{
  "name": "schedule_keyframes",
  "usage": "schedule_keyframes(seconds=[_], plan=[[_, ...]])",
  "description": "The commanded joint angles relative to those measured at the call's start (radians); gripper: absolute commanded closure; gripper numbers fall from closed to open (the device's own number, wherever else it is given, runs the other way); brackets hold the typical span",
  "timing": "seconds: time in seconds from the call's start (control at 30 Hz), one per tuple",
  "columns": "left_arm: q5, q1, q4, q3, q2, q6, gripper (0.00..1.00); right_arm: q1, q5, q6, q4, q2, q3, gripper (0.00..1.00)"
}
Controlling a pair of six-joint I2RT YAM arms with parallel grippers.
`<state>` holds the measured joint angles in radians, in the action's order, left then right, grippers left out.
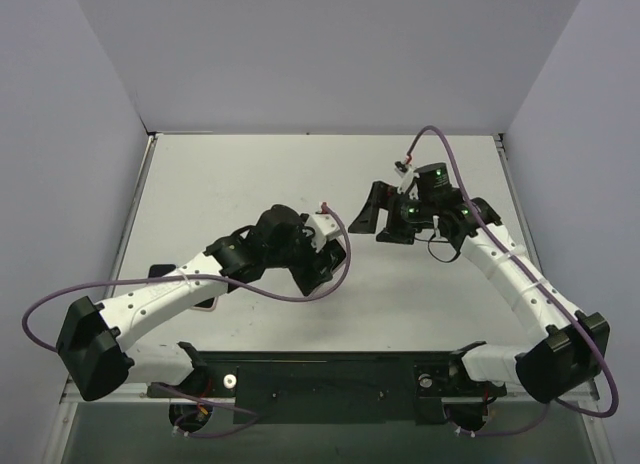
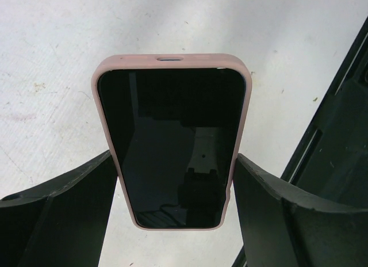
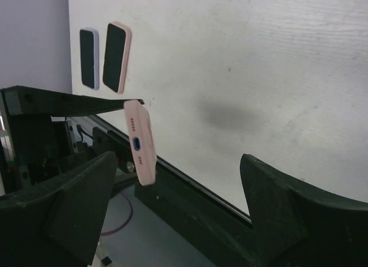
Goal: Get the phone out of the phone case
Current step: Pick up the phone at the center of the board.
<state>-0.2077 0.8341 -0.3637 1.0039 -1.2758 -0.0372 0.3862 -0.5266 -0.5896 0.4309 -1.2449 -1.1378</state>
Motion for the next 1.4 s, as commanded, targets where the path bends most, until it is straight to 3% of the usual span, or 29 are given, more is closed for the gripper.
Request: schedule_keyframes(seconds=[0.0,0.17,0.3,0.43,0.47,0.5,0.57,0.63,0.67,0.7,0.73,0.77,0.8,0.83,1.03,1.2,1.37], plan=[[0.071,0.054,0.029,0.013,0.058,-0.113,1.0,0.078,-0.073,-0.036,-0.021,-0.057,-0.062,0.18],[0.067,0.071,0.026,0.002,0.105,-0.121,1.0,0.166,-0.078,-0.018,0.023,-0.125,-0.111,0.21],[0.059,0.085,0.043,-0.02,0.139,-0.125,1.0,0.224,-0.081,-0.032,0.008,-0.154,-0.102,0.3],[0.118,0.118,0.037,-0.013,0.124,-0.13,1.0,0.264,-0.139,-0.082,-0.082,-0.18,-0.073,0.45],[0.135,0.126,0.032,-0.01,0.119,-0.125,1.0,0.267,-0.159,-0.087,-0.115,-0.182,-0.068,0.57],[0.171,0.137,0.032,-0.007,0.118,-0.119,1.0,0.267,-0.159,-0.095,-0.13,-0.179,-0.065,0.61],[0.232,0.146,0.051,-0.014,0.124,-0.096,1.0,0.264,-0.145,-0.099,-0.141,-0.171,-0.069,0.9],[0.275,0.145,0.078,-0.018,0.138,-0.06,0.98,0.261,-0.142,-0.11,-0.147,-0.174,-0.071,1.0],[0.284,0.145,0.086,-0.014,0.148,-0.046,0.92,0.263,-0.138,-0.121,-0.165,-0.171,-0.059,1.0],[0.301,0.143,0.095,-0.017,0.153,-0.026,0.74,0.266,-0.132,-0.154,-0.22,-0.165,-0.047,1.0],[0.31,0.143,0.11,-0.019,0.171,-0.015,0.66,0.266,-0.125,-0.173,-0.25,-0.154,-0.012,1.0],[0.327,0.142,0.13,-0.027,0.18,0.005,0.39,0.266,-0.101,-0.214,-0.32,-0.14,0.012,1.0],[0.335,0.138,0.143,-0.04,0.208,0.014,0.24,0.264,-0.08,-0.231,-0.354,-0.11,0.05,1.0],[0.353,0.135,0.169,-0.047,0.242,0.031,0.18,0.257,-0.037,-0.269,-0.418,-0.093,0.065,1.0],[0.341,0.025,0.308,-0.126,0.394,0.198,0.15,0.189,0.065,-0.453,-0.788,0.051,0.243,1.0],[0.219,-0.151,0.425,-0.18,0.443,0.402,0.12,0.149,0.103,-0.527,-0.929,0.097,0.309,1.0],[0.028,-0.251,0.52,-0.192,0.402,0.494,0.12,0.154,0.106,-0.55,-0.988,0.105,0.319,1.0]])
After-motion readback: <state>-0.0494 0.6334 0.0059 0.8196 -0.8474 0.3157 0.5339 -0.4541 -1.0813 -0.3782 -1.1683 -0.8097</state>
